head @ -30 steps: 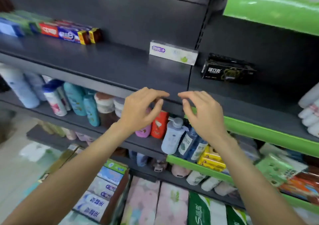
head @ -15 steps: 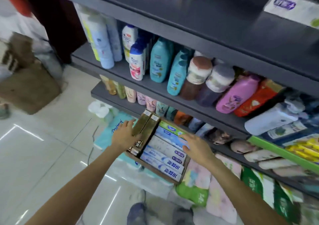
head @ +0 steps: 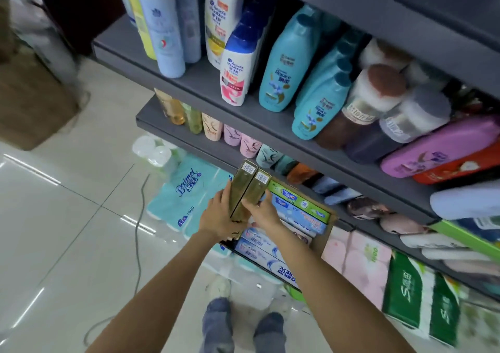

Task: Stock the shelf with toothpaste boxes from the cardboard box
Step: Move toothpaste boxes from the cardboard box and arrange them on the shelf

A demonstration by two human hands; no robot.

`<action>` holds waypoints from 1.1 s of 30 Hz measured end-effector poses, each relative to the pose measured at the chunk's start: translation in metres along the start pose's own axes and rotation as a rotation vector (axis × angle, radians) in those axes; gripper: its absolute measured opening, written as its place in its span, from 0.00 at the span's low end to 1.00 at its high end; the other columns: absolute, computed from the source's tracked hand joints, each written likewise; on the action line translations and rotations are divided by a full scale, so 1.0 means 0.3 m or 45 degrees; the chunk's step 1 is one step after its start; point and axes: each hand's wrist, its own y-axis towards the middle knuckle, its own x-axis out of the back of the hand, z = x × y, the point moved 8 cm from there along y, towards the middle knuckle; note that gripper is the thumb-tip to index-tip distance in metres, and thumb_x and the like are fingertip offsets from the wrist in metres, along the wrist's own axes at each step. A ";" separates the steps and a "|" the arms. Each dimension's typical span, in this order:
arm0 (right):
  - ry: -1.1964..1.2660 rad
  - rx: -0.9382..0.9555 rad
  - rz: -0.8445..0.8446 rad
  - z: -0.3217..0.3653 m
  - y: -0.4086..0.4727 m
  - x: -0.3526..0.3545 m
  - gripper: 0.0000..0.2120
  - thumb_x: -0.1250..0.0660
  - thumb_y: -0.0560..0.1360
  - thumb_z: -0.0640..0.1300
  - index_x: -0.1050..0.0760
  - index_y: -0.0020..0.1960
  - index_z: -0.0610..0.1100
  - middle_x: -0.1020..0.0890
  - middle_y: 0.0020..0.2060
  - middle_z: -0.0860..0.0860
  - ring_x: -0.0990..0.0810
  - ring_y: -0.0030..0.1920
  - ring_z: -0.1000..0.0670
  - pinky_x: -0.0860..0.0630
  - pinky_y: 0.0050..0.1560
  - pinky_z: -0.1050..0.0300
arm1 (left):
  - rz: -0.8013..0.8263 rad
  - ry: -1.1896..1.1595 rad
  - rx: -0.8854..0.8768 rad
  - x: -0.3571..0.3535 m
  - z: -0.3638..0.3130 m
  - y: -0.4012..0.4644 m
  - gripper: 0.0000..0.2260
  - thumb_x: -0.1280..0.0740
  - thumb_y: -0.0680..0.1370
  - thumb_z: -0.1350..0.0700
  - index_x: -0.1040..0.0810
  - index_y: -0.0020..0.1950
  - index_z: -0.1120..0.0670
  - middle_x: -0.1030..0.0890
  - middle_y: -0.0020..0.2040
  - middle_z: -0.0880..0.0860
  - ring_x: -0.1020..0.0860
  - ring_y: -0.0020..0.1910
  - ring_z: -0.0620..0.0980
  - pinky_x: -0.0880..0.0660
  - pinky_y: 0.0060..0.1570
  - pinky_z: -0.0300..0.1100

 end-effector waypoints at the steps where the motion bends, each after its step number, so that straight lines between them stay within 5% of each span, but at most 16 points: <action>1: 0.033 -0.001 0.000 -0.002 0.016 -0.012 0.43 0.29 0.70 0.54 0.51 0.74 0.45 0.27 0.66 0.43 0.25 0.62 0.41 0.25 0.59 0.40 | 0.011 -0.102 -0.019 0.004 0.017 0.001 0.52 0.24 0.65 0.43 0.55 0.77 0.49 0.36 0.70 0.55 0.35 0.67 0.55 0.32 0.62 0.50; 6: 0.189 -0.021 0.072 -0.142 0.161 -0.031 0.61 0.26 0.51 0.70 0.57 0.74 0.59 0.34 0.72 0.46 0.28 0.66 0.41 0.26 0.61 0.38 | 0.034 -0.317 -0.047 0.055 0.074 0.002 0.37 0.32 0.66 0.41 0.35 0.72 0.54 0.26 0.65 0.55 0.28 0.62 0.53 0.34 0.57 0.40; 9: 0.225 -0.075 0.012 -0.060 0.011 0.018 0.50 0.26 0.64 0.59 0.54 0.75 0.55 0.35 0.71 0.47 0.28 0.66 0.42 0.26 0.61 0.39 | 0.058 -0.286 -0.004 0.066 0.095 0.010 0.34 0.29 0.67 0.44 0.33 0.70 0.53 0.25 0.64 0.55 0.25 0.60 0.53 0.30 0.58 0.44; 13: 0.387 -0.093 -0.143 -0.081 -0.098 0.142 0.21 0.33 0.75 0.45 0.39 0.64 0.47 0.23 0.55 0.47 0.22 0.53 0.46 0.24 0.58 0.45 | 0.014 -0.035 0.016 0.072 0.040 0.032 0.40 0.28 0.69 0.52 0.45 0.76 0.52 0.32 0.68 0.55 0.30 0.64 0.55 0.28 0.57 0.50; 16: 0.307 -0.077 -0.263 -0.118 -0.178 0.252 0.18 0.33 0.70 0.48 0.34 0.57 0.50 0.22 0.54 0.47 0.23 0.56 0.45 0.27 0.61 0.43 | -0.051 0.242 0.014 0.068 -0.036 0.056 0.41 0.29 0.71 0.49 0.50 0.76 0.54 0.34 0.68 0.56 0.34 0.65 0.57 0.28 0.55 0.53; 21: 0.116 0.127 -0.315 -0.088 -0.344 0.371 0.11 0.33 0.74 0.47 0.30 0.53 0.48 0.21 0.49 0.49 0.22 0.47 0.53 0.27 0.48 0.58 | -0.091 0.185 0.122 0.087 -0.060 0.052 0.24 0.33 0.75 0.50 0.35 0.66 0.58 0.29 0.62 0.58 0.28 0.60 0.60 0.28 0.53 0.53; 24: 0.191 0.202 -0.365 -0.087 -0.448 0.456 0.12 0.30 0.73 0.44 0.27 0.53 0.42 0.19 0.50 0.45 0.20 0.50 0.47 0.24 0.50 0.55 | -0.023 0.086 -0.005 0.136 -0.091 -0.031 0.24 0.31 0.73 0.48 0.31 0.65 0.55 0.23 0.58 0.56 0.24 0.55 0.59 0.28 0.52 0.48; 28: 0.400 0.274 -0.415 -0.074 -0.599 0.573 0.11 0.31 0.73 0.38 0.25 0.53 0.47 0.19 0.48 0.50 0.21 0.49 0.47 0.24 0.49 0.56 | 0.144 -0.133 -0.250 0.224 -0.223 -0.202 0.26 0.29 0.71 0.46 0.31 0.67 0.49 0.20 0.55 0.50 0.22 0.53 0.52 0.27 0.54 0.45; 30: 0.507 0.359 -0.439 -0.055 -0.679 0.634 0.18 0.32 0.72 0.34 0.27 0.57 0.49 0.20 0.50 0.50 0.22 0.50 0.47 0.25 0.53 0.49 | 0.207 -0.323 -0.347 0.269 -0.343 -0.283 0.27 0.31 0.71 0.46 0.32 0.68 0.47 0.20 0.55 0.45 0.22 0.52 0.45 0.27 0.57 0.43; 33: 0.555 0.511 -0.502 -0.010 -0.806 0.748 0.35 0.34 0.68 0.31 0.38 0.68 0.56 0.21 0.54 0.49 0.22 0.49 0.50 0.23 0.44 0.56 | 0.212 -0.416 -0.474 0.316 -0.549 -0.359 0.22 0.33 0.77 0.55 0.34 0.69 0.46 0.23 0.55 0.40 0.25 0.52 0.39 0.31 0.57 0.33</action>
